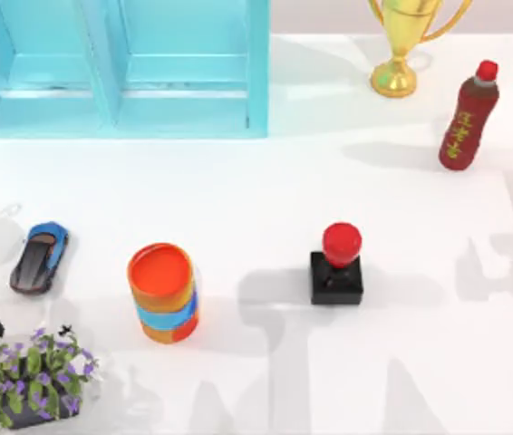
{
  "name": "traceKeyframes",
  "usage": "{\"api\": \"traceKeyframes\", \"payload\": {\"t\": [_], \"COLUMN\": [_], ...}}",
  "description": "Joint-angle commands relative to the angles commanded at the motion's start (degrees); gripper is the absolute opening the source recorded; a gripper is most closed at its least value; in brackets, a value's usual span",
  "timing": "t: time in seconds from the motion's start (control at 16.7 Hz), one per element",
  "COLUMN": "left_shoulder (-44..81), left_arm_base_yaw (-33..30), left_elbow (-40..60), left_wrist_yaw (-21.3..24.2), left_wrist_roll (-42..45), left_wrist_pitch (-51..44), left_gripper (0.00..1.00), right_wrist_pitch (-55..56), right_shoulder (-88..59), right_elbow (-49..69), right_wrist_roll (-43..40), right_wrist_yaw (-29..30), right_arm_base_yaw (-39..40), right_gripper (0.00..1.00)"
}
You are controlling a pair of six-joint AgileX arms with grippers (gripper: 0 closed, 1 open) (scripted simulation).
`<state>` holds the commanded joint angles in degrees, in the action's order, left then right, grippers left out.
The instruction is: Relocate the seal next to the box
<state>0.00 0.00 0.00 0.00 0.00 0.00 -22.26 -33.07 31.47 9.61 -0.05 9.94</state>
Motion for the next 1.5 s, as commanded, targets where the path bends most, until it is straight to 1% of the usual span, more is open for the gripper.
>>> {"api": "traceKeyframes", "payload": {"t": [0.6,0.9,1.08,1.2,1.5], "left_shoulder": [0.0,0.0,0.0,0.0,0.0], "left_arm_base_yaw": [0.0,0.0,0.0,0.0,0.0], "left_elbow": [0.0,0.0,0.0,0.0,0.0], "left_wrist_yaw": [0.0,0.0,0.0,0.0,0.0], "left_wrist_roll": [0.0,0.0,0.0,0.0,0.0], "left_wrist_pitch": [0.0,0.0,0.0,0.0,0.0], "left_gripper": [1.00,1.00,1.00,1.00,1.00], "right_wrist_pitch": [-36.7,-51.6,-57.5,-59.6,-60.1], "right_shoulder": [-54.7,-77.0,-85.7,-88.9,-89.7], "right_elbow": [51.1,71.9,80.0,83.0,83.6], "right_wrist_roll": [16.4,23.4,26.1,27.1,27.4], "right_wrist_yaw": [0.2,0.2,0.2,0.2,0.2], "right_arm_base_yaw": [15.9,22.3,24.8,25.8,26.0], "right_gripper": [1.00,1.00,1.00,1.00,1.00]}}
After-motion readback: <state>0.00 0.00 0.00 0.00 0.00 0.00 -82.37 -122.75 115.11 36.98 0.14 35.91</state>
